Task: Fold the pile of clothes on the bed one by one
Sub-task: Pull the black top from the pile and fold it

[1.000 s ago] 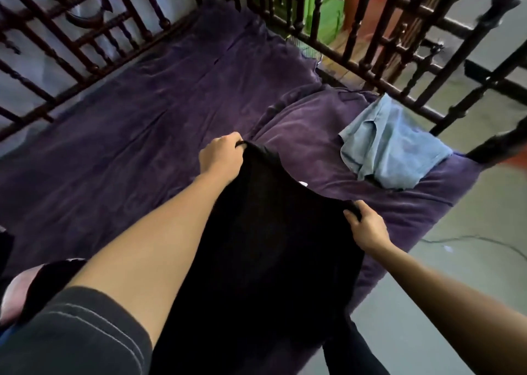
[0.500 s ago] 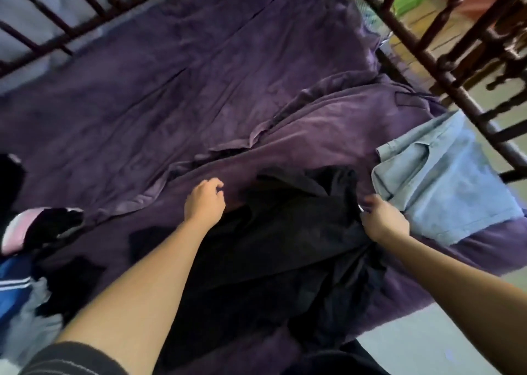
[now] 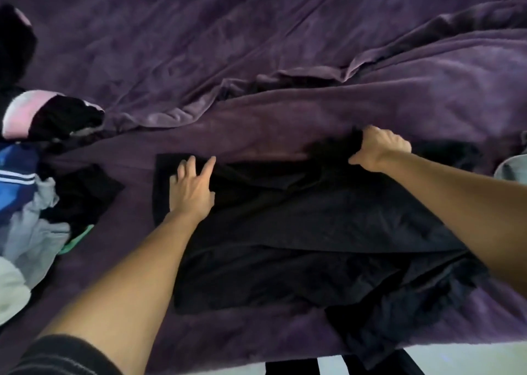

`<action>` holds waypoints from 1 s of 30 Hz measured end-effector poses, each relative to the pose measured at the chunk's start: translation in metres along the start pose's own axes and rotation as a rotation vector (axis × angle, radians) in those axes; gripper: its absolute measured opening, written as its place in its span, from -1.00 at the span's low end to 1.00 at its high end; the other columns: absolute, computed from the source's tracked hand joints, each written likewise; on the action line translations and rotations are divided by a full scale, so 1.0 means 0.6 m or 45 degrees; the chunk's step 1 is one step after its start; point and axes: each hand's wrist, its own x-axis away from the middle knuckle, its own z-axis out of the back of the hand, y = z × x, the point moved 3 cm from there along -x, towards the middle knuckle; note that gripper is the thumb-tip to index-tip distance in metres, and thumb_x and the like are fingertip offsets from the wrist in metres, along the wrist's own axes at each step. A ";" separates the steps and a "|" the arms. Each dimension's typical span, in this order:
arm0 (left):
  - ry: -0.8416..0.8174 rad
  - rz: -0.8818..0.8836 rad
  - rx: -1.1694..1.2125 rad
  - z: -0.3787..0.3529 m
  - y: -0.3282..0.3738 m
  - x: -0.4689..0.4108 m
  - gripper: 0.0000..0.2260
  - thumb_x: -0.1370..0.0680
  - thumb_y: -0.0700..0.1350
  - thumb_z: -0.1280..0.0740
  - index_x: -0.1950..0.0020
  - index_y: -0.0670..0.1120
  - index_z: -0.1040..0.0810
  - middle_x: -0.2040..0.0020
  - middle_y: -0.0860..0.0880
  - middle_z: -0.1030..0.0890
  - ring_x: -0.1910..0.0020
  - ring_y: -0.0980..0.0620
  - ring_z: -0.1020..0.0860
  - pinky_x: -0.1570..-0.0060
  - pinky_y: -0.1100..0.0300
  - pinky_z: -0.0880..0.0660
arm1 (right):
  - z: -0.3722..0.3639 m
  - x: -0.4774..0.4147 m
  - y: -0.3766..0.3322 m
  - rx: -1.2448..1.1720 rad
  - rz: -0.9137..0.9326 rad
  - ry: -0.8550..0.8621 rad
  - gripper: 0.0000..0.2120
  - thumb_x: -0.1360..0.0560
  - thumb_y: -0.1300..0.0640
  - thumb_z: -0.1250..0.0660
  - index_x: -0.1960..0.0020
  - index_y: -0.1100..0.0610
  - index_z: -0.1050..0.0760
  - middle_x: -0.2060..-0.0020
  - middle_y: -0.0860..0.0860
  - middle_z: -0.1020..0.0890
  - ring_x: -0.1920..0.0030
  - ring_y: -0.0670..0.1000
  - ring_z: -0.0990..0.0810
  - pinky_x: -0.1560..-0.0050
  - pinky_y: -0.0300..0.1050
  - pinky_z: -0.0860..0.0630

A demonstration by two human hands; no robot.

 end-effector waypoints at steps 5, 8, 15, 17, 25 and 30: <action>0.047 -0.061 0.024 0.004 -0.009 -0.056 -0.77 -0.54 -0.01 -0.30 -0.18 0.00 -0.51 -0.35 -0.08 -0.37 -0.37 -0.13 -0.23 -0.25 -0.07 -0.27 | 0.053 0.002 0.020 -0.214 -0.017 0.501 -0.62 -0.47 -0.07 -0.38 -0.19 0.11 -0.48 -0.06 0.24 -0.61 -0.08 0.31 -0.57 -0.01 0.11 -0.49; 0.261 0.083 0.300 0.056 -0.021 -0.089 -0.81 -0.53 -0.04 -0.29 -0.09 -0.09 -0.51 -0.17 -0.13 -0.51 -0.21 -0.18 -0.38 -0.14 -0.08 -0.32 | 0.131 -0.028 0.009 -0.236 -0.021 0.621 -0.62 -0.49 -0.04 -0.34 -0.21 0.14 -0.43 -0.13 0.27 -0.57 -0.13 0.34 -0.53 -0.06 0.16 -0.46; 0.401 0.303 0.352 0.085 -0.016 -0.123 -0.61 -0.51 -0.09 -0.32 -0.31 -0.12 -0.35 -0.35 -0.25 -0.34 -0.30 -0.26 -0.30 -0.16 -0.17 -0.33 | 0.147 -0.055 -0.014 -0.280 0.096 0.600 -0.30 -0.44 0.12 -0.38 -0.49 0.02 -0.14 -0.44 0.17 -0.23 -0.40 0.26 -0.24 -0.26 0.18 -0.34; 0.396 0.196 0.336 0.060 0.011 -0.084 -0.64 -0.49 -0.11 -0.34 -0.26 -0.10 -0.40 -0.26 -0.21 -0.40 -0.23 -0.24 -0.36 -0.12 -0.12 -0.35 | 0.115 -0.021 -0.013 -0.247 0.231 0.640 -0.30 -0.42 0.16 -0.36 -0.49 0.04 -0.18 -0.44 0.17 -0.23 -0.38 0.27 -0.24 -0.29 0.16 -0.33; -0.052 -0.242 0.374 -0.076 0.151 0.170 -0.87 -0.53 -0.06 -0.23 -0.05 -0.01 -0.49 -0.03 -0.01 -0.56 -0.05 -0.06 -0.54 0.06 0.08 -0.44 | -0.097 0.233 0.069 -0.252 0.375 0.307 -0.91 -0.44 0.18 -0.38 0.05 0.10 -0.57 0.13 0.07 -0.59 0.13 0.21 -0.60 0.20 0.05 -0.53; -0.292 -0.459 0.277 -0.156 0.199 0.314 -0.87 -0.55 -0.07 -0.21 -0.08 -0.01 -0.46 -0.08 -0.01 -0.55 -0.11 -0.07 -0.52 0.00 0.05 -0.43 | -0.225 0.382 0.121 -0.108 0.621 -0.046 -0.85 -0.40 0.05 -0.38 0.07 0.06 -0.56 0.11 0.01 -0.63 0.05 0.14 -0.64 0.16 -0.02 -0.53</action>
